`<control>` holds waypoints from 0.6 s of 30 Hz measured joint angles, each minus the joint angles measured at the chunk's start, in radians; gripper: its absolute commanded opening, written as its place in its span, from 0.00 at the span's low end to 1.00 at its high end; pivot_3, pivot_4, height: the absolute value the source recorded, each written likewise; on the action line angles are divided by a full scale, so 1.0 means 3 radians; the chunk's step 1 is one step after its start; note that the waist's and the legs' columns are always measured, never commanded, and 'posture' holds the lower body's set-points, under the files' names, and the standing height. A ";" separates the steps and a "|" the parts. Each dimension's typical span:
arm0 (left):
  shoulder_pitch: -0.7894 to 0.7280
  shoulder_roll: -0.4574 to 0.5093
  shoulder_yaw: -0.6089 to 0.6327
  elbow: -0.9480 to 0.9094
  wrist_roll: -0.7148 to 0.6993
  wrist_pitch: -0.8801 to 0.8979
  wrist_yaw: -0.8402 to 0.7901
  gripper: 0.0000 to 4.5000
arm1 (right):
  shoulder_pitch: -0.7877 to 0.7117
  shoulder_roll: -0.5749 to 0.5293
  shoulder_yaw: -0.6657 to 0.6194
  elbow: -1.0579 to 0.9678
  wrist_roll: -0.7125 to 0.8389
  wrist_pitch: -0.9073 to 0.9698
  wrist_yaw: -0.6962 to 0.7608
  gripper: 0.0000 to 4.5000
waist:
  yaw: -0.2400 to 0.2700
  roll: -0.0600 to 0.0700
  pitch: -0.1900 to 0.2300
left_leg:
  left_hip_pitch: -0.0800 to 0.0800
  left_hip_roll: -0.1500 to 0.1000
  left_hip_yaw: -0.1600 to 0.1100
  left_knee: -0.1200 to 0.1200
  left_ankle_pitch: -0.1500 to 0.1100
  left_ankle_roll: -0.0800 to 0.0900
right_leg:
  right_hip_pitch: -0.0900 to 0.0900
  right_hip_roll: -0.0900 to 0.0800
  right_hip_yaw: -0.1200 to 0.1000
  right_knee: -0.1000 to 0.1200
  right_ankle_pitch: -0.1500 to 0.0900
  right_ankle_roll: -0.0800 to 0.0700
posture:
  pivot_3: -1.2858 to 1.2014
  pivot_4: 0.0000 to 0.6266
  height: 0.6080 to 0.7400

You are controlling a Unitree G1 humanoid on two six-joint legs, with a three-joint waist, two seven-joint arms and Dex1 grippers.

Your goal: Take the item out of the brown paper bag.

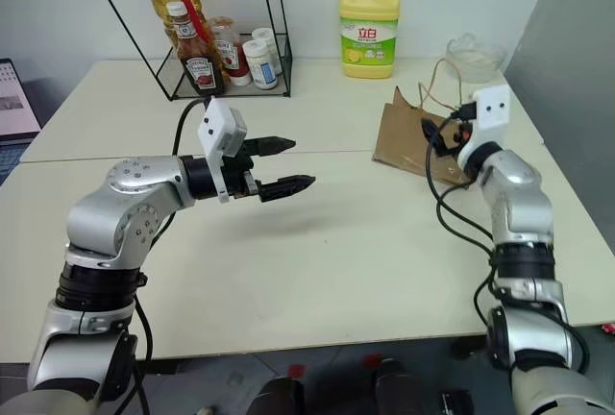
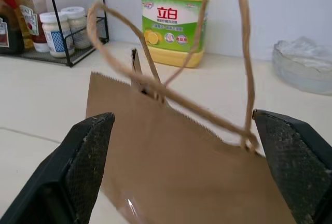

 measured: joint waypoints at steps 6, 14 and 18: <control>-0.0064 0.0048 0.0005 0.0028 -0.0036 0.0014 -0.0045 1.00 | -0.0569 0.0020 -0.0029 0.0909 -0.0004 -0.0280 -0.0082 1.00 | -0.0014 0.0002 0.0002 | -0.0014 0.0000 -0.0007 0.0006 0.0001 -0.0002 | -0.0003 -0.0001 -0.0003 0.0001 0.0000 -0.0001 | 0.52 0.24 1.00; 0.0032 0.0130 0.0086 -0.0141 -0.0139 0.0134 -0.0033 1.00 | -0.1045 0.0146 -0.0010 0.1746 0.0020 -0.0440 0.0267 1.00 | -0.0051 0.0007 0.0005 | -0.0014 0.0000 -0.0007 0.0007 0.0001 -0.0002 | -0.0007 -0.0001 -0.0003 0.0007 0.0000 -0.0001 | 0.52 0.24 1.00; 0.0053 0.0185 0.0122 -0.0166 -0.0152 0.0134 -0.0019 1.00 | -0.1211 0.0191 -0.0028 0.2024 0.0023 -0.0485 0.0319 1.00 | -0.0059 0.0007 0.0005 | -0.0015 0.0000 -0.0009 0.0007 0.0004 -0.0007 | -0.0007 -0.0001 -0.0004 0.0011 0.0000 -0.0001 | 0.52 0.24 1.00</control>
